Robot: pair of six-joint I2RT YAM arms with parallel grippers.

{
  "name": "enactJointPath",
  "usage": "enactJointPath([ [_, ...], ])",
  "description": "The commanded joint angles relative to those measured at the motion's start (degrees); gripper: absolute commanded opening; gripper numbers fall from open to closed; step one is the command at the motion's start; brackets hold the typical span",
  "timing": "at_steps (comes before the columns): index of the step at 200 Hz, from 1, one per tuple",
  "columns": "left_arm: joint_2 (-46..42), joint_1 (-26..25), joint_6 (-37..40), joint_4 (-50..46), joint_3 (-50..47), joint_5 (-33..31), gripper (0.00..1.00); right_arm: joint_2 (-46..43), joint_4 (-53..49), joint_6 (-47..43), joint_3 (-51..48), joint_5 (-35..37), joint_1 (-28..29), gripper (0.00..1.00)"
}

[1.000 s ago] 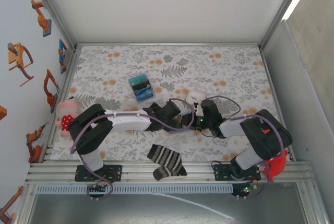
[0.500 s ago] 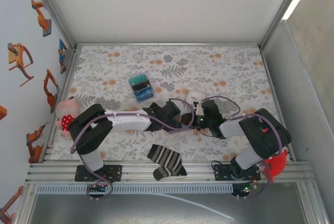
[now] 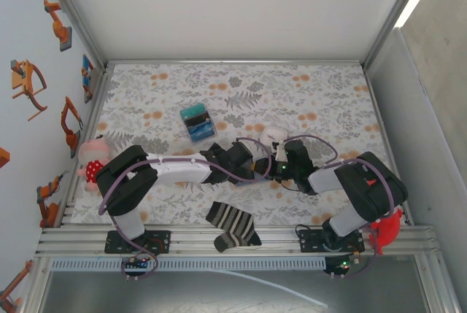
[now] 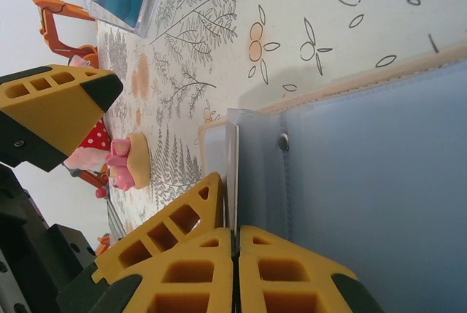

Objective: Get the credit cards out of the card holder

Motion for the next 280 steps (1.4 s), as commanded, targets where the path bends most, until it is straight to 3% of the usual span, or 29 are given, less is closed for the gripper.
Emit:
enactJointPath([
  [1,2.17,-0.17,-0.06,-5.59,-0.34,-1.07,0.97,-1.56,2.72,0.33,-0.76,-2.26,-0.68,0.08],
  [72,2.48,-0.18,0.03,-5.81,-0.05,-1.36,0.97,0.07,6.45,1.74,-1.97,-3.95,-2.15,0.12],
  [127,2.22,-0.14,-0.2,-5.98,-0.03,-1.65,0.97,1.69,8.37,2.04,-2.35,-4.2,-2.58,0.0],
  [280,1.99,-0.12,0.81,-6.0,0.08,-2.33,0.97,5.38,8.72,0.05,-2.26,-5.33,-6.43,0.0],
])
